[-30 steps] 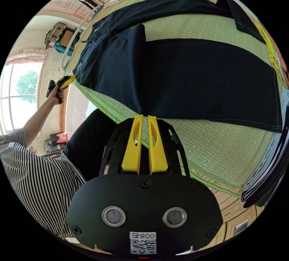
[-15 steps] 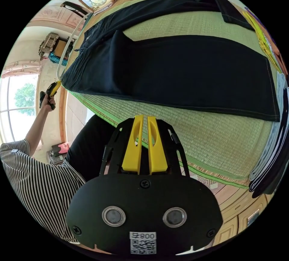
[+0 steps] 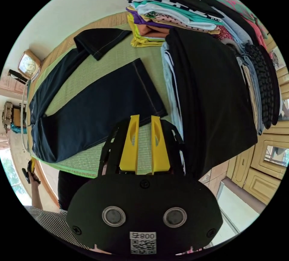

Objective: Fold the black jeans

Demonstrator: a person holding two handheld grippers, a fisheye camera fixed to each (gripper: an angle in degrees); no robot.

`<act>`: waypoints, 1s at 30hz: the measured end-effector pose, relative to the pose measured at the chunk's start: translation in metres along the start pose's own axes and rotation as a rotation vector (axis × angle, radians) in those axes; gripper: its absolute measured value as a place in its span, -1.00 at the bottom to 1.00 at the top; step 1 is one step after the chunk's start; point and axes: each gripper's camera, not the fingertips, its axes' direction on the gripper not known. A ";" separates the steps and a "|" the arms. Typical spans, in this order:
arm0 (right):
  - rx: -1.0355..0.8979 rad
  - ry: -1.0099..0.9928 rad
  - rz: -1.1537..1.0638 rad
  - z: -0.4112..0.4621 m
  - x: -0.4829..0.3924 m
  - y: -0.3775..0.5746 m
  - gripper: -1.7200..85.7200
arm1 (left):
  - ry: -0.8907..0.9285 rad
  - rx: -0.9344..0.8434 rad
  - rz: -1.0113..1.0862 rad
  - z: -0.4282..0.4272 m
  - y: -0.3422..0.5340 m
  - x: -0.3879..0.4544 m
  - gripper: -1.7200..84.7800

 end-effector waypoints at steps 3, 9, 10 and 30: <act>-0.021 0.042 0.014 0.005 0.012 -0.016 -0.81 | 0.039 -0.129 0.122 0.041 0.002 0.043 -0.84; -0.145 0.212 -0.135 0.039 -0.005 -0.034 -0.83 | 0.061 -0.373 0.343 0.133 -0.003 0.125 -0.83; -0.147 0.227 -0.148 0.042 -0.006 -0.034 -0.83 | 0.050 -0.410 0.376 0.147 -0.004 0.137 -0.83; -0.182 0.238 -0.279 0.046 0.036 -0.020 -0.95 | -0.104 -0.570 0.448 0.203 -0.015 0.196 -0.96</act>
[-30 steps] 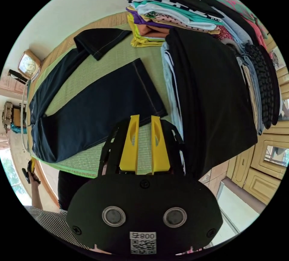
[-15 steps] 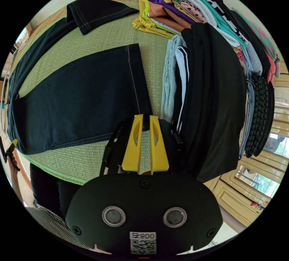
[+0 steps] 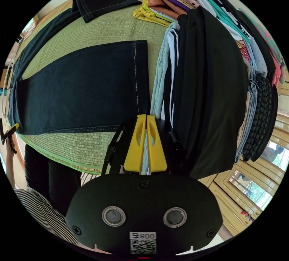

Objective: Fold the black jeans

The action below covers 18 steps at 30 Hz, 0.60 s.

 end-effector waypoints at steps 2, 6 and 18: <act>-0.016 0.017 -0.010 0.002 0.002 0.002 -0.96 | -0.014 -0.014 0.009 -0.001 -0.002 0.003 -0.96; -0.039 -0.013 0.028 0.009 0.020 0.016 -0.96 | -0.019 -0.027 0.018 -0.002 -0.003 0.006 -0.96; -0.095 0.003 0.054 0.016 0.042 0.036 -0.96 | -0.020 -0.068 0.033 -0.008 0.006 0.003 -0.96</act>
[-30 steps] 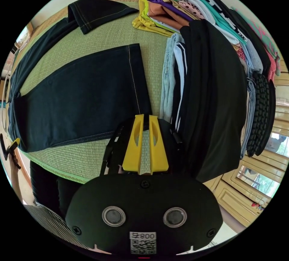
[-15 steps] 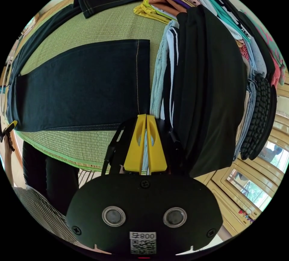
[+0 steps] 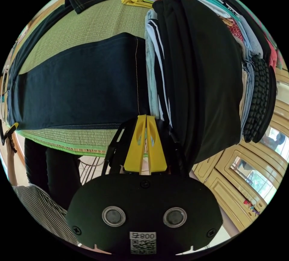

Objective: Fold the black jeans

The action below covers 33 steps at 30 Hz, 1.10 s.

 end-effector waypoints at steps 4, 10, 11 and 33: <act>-0.019 -0.019 0.016 0.005 0.008 0.016 -0.96 | 0.004 0.002 -0.019 -0.005 0.013 -0.008 -0.96; -0.063 -0.045 0.035 0.015 0.021 0.033 -0.96 | -0.006 0.009 -0.045 -0.015 0.038 -0.017 -0.96; -0.069 -0.051 0.038 0.016 0.024 0.035 -0.96 | -0.007 0.011 -0.049 -0.017 0.041 -0.018 -0.96; 0.241 -0.440 -0.225 -0.043 -0.064 0.052 -0.96 | 0.066 0.702 -0.735 -0.148 0.227 -0.193 -0.84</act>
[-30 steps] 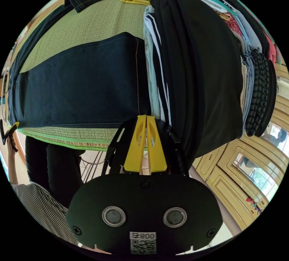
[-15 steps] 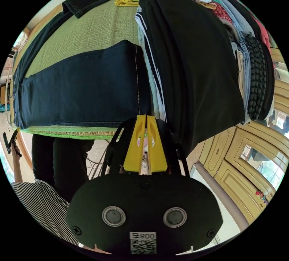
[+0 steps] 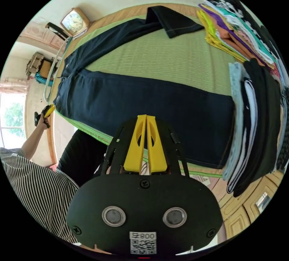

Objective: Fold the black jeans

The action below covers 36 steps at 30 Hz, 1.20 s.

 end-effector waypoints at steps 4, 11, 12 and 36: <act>-0.065 -0.096 -0.102 0.033 -0.038 -0.014 -0.96 | -0.013 -0.025 -0.025 0.001 -0.008 -0.008 -0.93; -0.119 -0.157 -0.153 0.053 -0.068 -0.010 -0.96 | 0.035 0.060 -0.063 -0.021 -0.010 -0.018 -0.94; -0.115 -0.184 -0.138 0.052 -0.067 -0.008 -0.96 | 0.036 0.069 -0.094 -0.019 -0.010 -0.022 -0.94; 0.165 0.387 -0.015 -0.052 -0.063 -0.166 -0.77 | -0.055 -0.309 0.959 0.153 -0.052 0.337 -0.78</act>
